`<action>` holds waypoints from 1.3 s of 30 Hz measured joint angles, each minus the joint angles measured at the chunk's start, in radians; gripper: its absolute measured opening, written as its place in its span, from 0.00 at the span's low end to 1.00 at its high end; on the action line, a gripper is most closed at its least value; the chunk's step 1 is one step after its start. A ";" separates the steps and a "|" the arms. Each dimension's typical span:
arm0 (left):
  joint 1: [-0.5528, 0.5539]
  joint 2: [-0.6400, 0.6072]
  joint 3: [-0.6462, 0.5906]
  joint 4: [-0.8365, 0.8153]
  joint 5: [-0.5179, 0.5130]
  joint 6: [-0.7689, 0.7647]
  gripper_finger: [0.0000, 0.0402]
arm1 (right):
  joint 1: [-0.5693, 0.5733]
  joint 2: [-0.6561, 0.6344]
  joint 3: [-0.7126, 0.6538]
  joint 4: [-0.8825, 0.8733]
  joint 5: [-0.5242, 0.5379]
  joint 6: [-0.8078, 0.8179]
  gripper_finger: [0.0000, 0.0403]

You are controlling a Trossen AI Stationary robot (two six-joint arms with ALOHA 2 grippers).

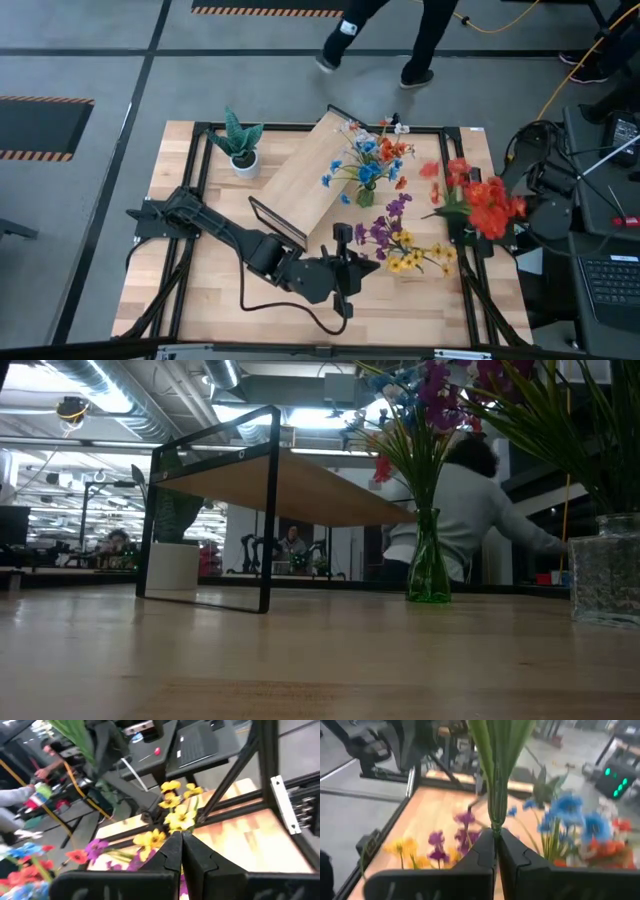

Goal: Pick and place flowers into a vace then onto a shelf
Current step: Put the red flowers into the transparent vase

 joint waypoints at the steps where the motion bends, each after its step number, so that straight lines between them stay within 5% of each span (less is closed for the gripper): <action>1: -0.002 0.000 0.000 -0.006 -0.015 -0.001 0.01 | 0.005 -0.003 0.000 -0.036 0.000 0.041 0.01; 7: -0.013 0.000 -0.008 -0.046 -0.049 -0.058 0.00 | 0.034 0.009 0.000 -0.251 0.002 0.276 0.01; 16: -0.013 -0.002 -0.283 0.141 -0.097 -0.135 0.00 | 0.127 0.013 -0.152 -0.291 0.098 0.488 0.01; 31: -0.038 -0.334 -0.918 0.922 -0.019 -0.062 0.00 | 0.279 -0.059 -0.368 -0.148 0.175 0.610 0.01; 39: -0.039 -0.365 -1.075 1.149 -0.021 -0.040 0.00 | 0.300 -0.057 -0.490 0.011 0.252 0.613 0.01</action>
